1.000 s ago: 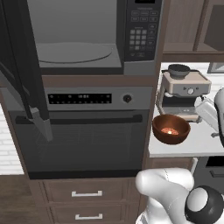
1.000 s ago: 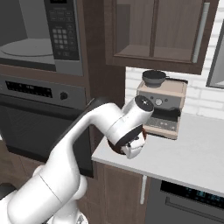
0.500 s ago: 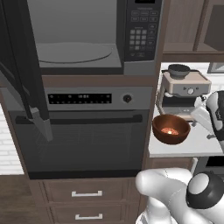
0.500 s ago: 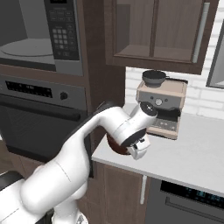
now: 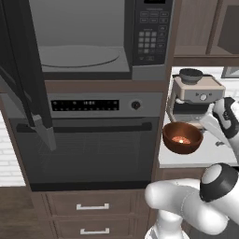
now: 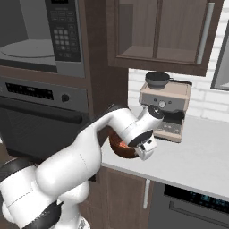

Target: Open the microwave, place the bowl with waffle inside the microwave, then close the microwave door and turn it on.

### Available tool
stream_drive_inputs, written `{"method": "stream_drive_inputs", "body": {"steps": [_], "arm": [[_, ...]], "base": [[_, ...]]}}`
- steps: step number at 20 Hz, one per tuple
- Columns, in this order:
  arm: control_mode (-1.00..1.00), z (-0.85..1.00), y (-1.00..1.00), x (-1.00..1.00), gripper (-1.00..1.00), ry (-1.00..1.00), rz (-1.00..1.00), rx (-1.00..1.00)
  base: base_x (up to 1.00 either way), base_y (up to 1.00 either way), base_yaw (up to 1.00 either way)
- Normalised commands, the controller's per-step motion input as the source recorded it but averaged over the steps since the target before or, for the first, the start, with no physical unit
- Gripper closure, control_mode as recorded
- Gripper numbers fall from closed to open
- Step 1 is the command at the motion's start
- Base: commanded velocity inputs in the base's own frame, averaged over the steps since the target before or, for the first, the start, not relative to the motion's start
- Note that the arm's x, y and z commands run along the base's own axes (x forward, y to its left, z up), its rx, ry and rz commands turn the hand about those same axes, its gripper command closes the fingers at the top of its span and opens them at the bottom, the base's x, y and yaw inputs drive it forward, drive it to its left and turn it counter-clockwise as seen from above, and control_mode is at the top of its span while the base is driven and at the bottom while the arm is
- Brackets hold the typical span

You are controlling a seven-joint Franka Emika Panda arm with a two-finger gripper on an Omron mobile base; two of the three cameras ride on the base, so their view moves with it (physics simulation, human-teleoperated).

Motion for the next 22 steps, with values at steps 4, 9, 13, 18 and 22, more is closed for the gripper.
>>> {"method": "stream_drive_inputs", "body": {"steps": [4,9,13,18,22], "arm": [[-1.0,-0.25,-0.07,0.32,-1.0,0.0,0.01,0.0],[-1.0,-0.24,-0.04,0.33,-1.0,0.0,0.03,0.0],[-1.0,-0.32,-0.06,0.28,-1.0,0.0,0.03,0.0],[-1.0,-0.36,-0.12,0.27,-1.0,0.0,0.03,-0.01],[-1.0,-0.25,-0.09,0.26,-1.0,0.0,0.01,0.0]], "base": [[0.0,0.0,0.0],[0.0,0.0,0.0],[0.0,0.0,0.0],[0.0,0.0,0.0],[0.0,0.0,0.0]]}}
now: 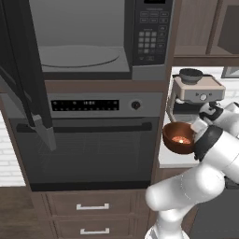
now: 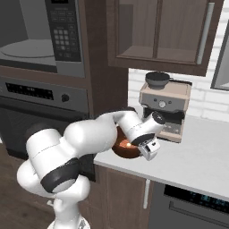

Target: Open the microwave, place the bowl with waffle inside the microwave, then close the microwave door and turn it on.

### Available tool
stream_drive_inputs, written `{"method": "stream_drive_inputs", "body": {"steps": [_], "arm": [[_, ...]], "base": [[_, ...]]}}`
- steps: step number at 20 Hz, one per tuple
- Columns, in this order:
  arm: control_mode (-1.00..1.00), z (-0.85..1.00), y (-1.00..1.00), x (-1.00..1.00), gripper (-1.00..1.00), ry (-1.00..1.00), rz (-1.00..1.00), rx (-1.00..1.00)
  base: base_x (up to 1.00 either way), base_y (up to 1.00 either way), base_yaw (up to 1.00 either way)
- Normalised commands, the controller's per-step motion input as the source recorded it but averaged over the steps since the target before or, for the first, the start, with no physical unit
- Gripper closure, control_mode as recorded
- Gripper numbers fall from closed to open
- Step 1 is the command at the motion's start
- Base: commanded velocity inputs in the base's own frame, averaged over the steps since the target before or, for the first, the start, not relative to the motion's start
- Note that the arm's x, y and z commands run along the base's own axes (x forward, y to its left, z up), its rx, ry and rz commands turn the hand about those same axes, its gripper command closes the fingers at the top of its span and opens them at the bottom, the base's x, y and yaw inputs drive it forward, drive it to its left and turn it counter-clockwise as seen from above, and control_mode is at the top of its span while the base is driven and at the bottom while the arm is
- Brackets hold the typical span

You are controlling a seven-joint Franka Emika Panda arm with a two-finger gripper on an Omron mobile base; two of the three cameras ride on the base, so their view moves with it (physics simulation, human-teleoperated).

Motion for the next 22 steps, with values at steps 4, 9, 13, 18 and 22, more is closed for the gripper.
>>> {"method": "stream_drive_inputs", "body": {"steps": [4,9,13,18,22], "arm": [[-1.0,-0.17,-0.01,0.24,-1.0,0.0,0.01,0.0],[-1.0,-0.32,0.0,0.2,-1.0,0.0,0.0,-0.04],[-1.0,-0.39,0.0,0.19,-1.0,0.0,0.0,-0.06],[-1.0,-0.32,0.0,0.15,-1.0,0.0,0.0,-0.06],[-1.0,-0.12,0.16,0.02,1.0,0.0,0.0,-0.13]], "base": [[0.0,0.0,0.0],[0.0,0.0,0.0],[0.0,0.0,0.0],[0.0,0.0,0.0],[0.0,0.0,0.0]]}}
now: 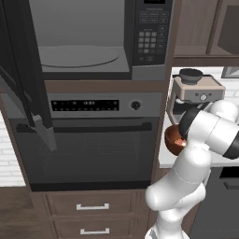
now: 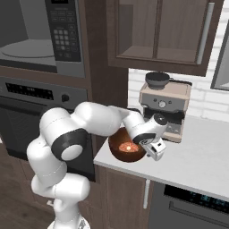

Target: Open the microwave, place the bowl with waffle inside the microwave, then close the microwave door and turn it on.

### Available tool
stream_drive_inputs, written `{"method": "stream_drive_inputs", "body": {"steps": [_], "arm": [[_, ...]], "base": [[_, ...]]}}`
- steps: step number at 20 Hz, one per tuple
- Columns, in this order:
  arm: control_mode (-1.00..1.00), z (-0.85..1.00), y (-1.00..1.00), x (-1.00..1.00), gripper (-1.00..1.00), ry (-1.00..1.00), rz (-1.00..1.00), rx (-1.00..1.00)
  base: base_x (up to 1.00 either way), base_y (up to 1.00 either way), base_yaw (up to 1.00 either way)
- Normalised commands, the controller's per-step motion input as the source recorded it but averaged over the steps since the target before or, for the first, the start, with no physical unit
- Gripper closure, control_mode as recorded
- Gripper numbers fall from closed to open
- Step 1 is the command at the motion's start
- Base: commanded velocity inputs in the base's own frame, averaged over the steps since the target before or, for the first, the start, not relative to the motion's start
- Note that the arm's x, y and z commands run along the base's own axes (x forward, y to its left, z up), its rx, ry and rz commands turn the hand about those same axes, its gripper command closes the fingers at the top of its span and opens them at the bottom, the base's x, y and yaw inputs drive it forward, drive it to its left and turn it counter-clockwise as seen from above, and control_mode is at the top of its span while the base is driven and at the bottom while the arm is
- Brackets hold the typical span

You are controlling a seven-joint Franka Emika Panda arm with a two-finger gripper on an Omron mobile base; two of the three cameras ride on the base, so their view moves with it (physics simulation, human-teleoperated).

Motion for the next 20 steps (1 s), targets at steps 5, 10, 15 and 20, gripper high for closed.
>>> {"method": "stream_drive_inputs", "body": {"steps": [5,10,15,20], "arm": [[-1.0,-0.17,0.35,-0.1,1.0,-0.04,0.0,-0.16],[-1.0,-0.31,0.11,-0.42,1.0,-0.07,0.0,-0.11],[-1.0,0.1,-0.21,-0.63,1.0,-0.15,-0.04,0.06],[-1.0,0.64,-0.36,-0.47,1.0,-0.03,-0.18,0.09]], "base": [[0.0,0.0,0.0],[0.0,0.0,0.0],[0.0,0.0,0.0],[0.0,0.0,0.0]]}}
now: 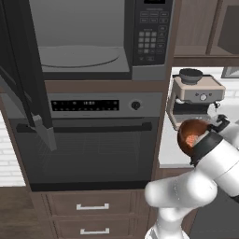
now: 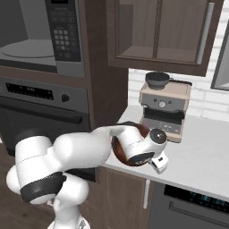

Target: Open the microwave, place the bowl with waffle inside the microwave, then close the microwave door and turn it on.

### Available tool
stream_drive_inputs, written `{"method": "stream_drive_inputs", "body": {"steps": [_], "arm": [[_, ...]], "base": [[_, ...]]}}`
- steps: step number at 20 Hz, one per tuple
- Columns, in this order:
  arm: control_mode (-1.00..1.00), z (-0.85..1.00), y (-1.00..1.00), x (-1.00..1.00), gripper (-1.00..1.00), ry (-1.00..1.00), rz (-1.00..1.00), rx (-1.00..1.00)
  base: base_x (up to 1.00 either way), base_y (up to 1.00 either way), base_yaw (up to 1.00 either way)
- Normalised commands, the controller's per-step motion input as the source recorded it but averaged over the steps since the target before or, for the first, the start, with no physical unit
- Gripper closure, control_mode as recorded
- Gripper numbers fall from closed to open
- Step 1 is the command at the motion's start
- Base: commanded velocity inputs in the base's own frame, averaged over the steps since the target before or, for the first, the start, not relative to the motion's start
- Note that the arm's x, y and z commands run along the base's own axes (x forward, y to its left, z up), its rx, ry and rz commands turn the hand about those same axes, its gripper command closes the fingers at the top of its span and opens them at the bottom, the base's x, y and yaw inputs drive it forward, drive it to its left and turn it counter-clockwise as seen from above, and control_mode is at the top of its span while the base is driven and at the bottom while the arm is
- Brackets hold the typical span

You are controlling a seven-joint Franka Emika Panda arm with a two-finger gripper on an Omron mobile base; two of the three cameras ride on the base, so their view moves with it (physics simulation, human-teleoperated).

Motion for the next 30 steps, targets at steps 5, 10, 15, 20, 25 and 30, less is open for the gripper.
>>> {"method": "stream_drive_inputs", "body": {"steps": [5,10,15,20,25,30], "arm": [[-1.0,1.0,-0.32,-0.67,1.0,0.0,-0.32,0.06],[-1.0,0.84,0.03,-0.99,1.0,0.0,-0.38,0.01],[-1.0,0.63,0.3,-1.0,1.0,0.0,-0.38,0.01],[-1.0,0.94,0.44,-0.91,1.0,-0.03,-0.21,0.04],[-1.0,0.91,0.59,-0.54,1.0,-0.05,-0.04,0.06],[-1.0,0.44,0.95,-0.01,1.0,-0.02,0.12,0.0]], "base": [[0.0,0.0,0.0],[0.0,0.0,0.0],[0.0,0.0,0.0],[0.0,0.0,0.0],[0.0,0.0,0.0],[0.0,0.0,0.0]]}}
